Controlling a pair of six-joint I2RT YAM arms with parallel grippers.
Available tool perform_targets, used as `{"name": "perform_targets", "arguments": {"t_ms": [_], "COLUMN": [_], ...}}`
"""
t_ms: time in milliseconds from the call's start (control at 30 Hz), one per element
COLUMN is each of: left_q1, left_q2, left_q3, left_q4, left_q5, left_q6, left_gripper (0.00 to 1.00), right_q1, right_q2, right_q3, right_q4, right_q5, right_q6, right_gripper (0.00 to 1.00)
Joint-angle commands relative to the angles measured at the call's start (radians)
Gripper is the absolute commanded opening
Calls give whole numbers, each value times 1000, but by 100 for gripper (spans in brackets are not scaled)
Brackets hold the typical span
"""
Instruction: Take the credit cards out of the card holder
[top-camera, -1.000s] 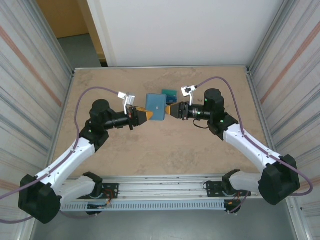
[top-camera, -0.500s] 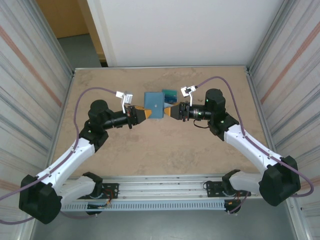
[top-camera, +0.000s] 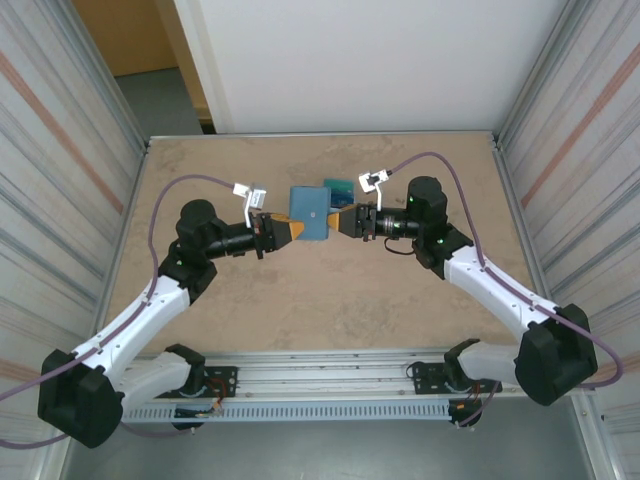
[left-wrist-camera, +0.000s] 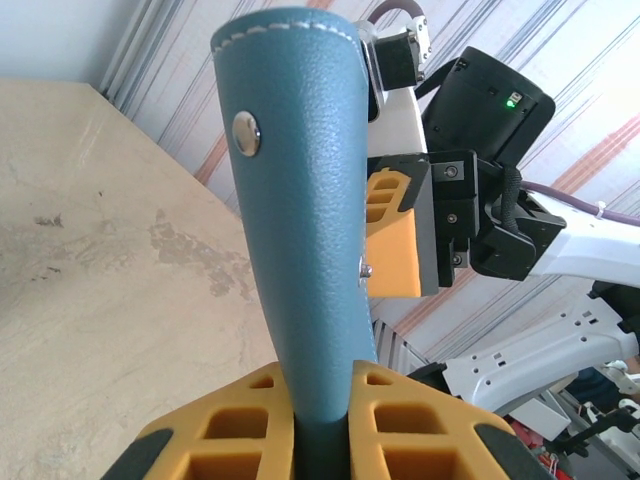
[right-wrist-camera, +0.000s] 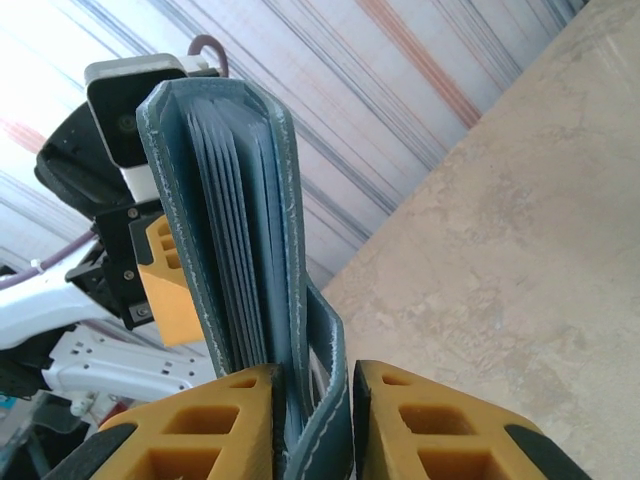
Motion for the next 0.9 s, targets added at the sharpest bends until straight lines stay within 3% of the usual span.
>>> {"name": "perform_targets", "arguments": {"t_ms": [0, 100, 333, 467, 567, 700, 800, 867], "left_q1": [-4, -10, -10, -11, -11, -11, -11, -11], "left_q2": [-9, -2, 18, 25, 25, 26, 33, 40], "left_q3": [6, 9, 13, 18, 20, 31, 28, 27], "left_q4": [66, 65, 68, 68, 31, -47, -66, -72], "left_q5": [56, 60, 43, 39, 10, -25, -33, -37], "left_q6": [-4, -1, -8, -12, -9, 12, 16, 16], "left_gripper": [0, 0, 0, 0, 12, 34, 62, 74], "right_q1": [2, 5, 31, 42, 41, 40, 41, 42], "right_q2": [11, 17, 24, 32, 27, -9, -37, -55], "right_q3": [33, 32, 40, 54, 58, 60, 69, 80], "right_q4": [37, 53, 86, 68, 29, -60, -141, -208], "right_q5": [-24, -34, -74, -74, -37, 45, 107, 156], "right_q6": [16, 23, 36, 27, 13, -29, -62, -83], "right_gripper": [24, 20, 23, 11, 0, 0, 0, 0]}}
